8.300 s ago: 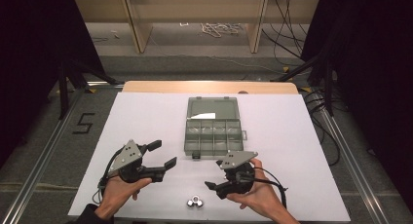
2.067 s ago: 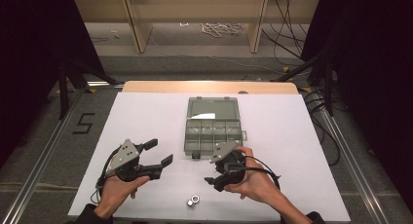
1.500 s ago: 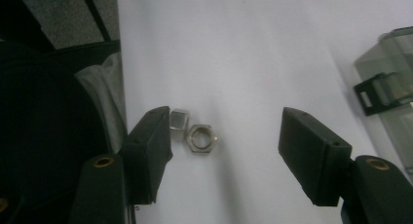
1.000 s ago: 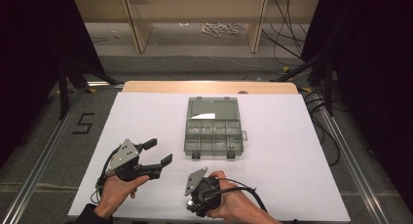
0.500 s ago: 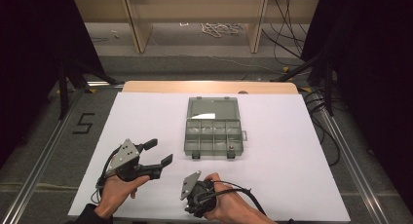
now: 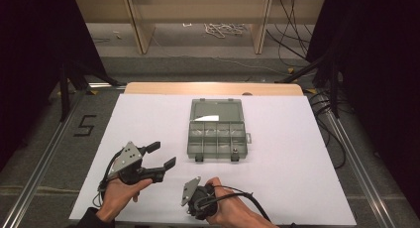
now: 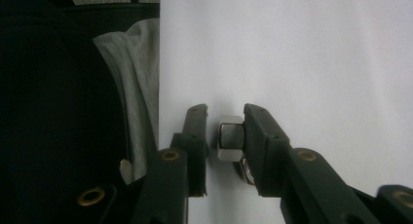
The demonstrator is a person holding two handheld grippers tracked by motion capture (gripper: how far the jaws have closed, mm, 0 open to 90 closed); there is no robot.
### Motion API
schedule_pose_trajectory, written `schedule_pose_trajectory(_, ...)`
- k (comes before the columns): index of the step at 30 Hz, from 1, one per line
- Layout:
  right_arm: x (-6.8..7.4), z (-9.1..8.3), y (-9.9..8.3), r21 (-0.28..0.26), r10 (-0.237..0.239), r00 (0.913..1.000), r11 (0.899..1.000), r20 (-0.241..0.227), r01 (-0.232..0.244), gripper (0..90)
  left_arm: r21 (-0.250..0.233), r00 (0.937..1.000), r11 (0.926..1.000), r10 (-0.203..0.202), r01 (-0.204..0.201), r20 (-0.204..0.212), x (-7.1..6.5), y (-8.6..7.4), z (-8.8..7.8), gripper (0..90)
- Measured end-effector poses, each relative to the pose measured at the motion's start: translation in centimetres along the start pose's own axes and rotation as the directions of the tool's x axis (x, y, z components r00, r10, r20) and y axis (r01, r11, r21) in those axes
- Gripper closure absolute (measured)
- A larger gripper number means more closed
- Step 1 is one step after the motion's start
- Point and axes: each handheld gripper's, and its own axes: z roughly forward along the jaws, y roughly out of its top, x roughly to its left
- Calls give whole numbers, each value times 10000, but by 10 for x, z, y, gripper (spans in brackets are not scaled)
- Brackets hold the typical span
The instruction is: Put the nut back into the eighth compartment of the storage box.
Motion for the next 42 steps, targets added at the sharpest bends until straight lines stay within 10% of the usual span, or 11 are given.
schedule_pose_trajectory(12, -1, -1, 1, -134, -239, 9995, 9996, 215, 242, 787, -23, 10000, 10000, -45, 45, -9, 0, 0, 0, 228)
schedule_pose_trajectory(29, -24, -38, -7, -904, 633, 9958, 9943, 668, -572, 788, -40, 9999, 9999, 115, -114, 39, 1, 1, -1, 228)
schedule_pose_trajectory(42, -65, -80, -31, -1258, 2163, 9621, 9723, 1659, -1969, 788, -117, 10000, 9999, 26, -25, 93, 0, 0, 1, 229)
